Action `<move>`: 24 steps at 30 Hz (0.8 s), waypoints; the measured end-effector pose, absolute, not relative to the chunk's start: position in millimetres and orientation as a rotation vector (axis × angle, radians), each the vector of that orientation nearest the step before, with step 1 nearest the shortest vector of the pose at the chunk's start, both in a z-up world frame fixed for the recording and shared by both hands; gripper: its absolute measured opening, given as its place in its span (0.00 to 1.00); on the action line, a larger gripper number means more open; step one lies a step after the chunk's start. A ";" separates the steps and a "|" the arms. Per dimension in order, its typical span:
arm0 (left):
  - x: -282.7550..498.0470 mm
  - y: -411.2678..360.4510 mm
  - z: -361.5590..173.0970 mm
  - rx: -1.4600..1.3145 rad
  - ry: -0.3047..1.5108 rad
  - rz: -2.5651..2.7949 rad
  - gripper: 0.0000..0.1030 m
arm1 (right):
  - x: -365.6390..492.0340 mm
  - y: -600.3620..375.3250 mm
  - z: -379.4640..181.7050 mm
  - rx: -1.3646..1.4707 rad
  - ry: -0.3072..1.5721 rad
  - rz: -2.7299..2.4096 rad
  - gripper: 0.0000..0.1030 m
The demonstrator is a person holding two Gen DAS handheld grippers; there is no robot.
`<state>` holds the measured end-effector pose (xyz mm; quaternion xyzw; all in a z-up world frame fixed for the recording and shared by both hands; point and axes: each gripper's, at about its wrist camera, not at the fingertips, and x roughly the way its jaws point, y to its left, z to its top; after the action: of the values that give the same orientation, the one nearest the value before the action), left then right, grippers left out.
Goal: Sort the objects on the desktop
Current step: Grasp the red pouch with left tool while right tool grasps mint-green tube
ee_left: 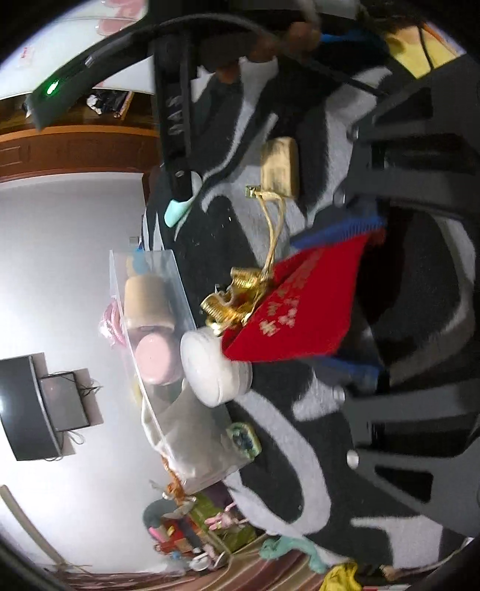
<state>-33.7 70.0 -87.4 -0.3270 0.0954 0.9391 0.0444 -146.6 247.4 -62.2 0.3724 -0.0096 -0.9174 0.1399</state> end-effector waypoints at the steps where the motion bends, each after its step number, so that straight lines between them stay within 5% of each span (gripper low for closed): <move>1: -32.9 68.0 -87.4 -0.996 0.301 2.875 0.36 | -150.7 244.3 -61.7 1.078 -0.016 -2.651 0.74; 4: -30.4 58.7 -84.3 -0.986 0.267 2.886 0.21 | -160.6 234.4 -63.0 1.093 0.041 -2.663 0.71; 6: -31.3 52.8 -82.1 -0.986 0.212 2.879 0.16 | -166.5 226.5 -66.9 1.119 0.095 -2.663 0.61; 10: -29.9 39.6 -74.5 -0.961 0.134 2.908 0.14 | -166.1 219.0 -71.2 1.112 0.143 -2.664 0.49; 14: -26.1 30.0 -65.6 -0.936 0.062 2.907 0.14 | -160.8 216.8 -69.2 1.100 0.130 -2.610 0.22; 24: -22.1 8.2 -45.4 -0.905 -0.036 2.953 0.14 | -138.2 221.2 -55.8 1.049 -0.015 -2.495 0.22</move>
<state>-22.1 8.2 -45.4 -0.2928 -0.0116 0.9557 0.0262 -138.2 221.2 -55.8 0.3784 -0.0055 -0.9001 0.2159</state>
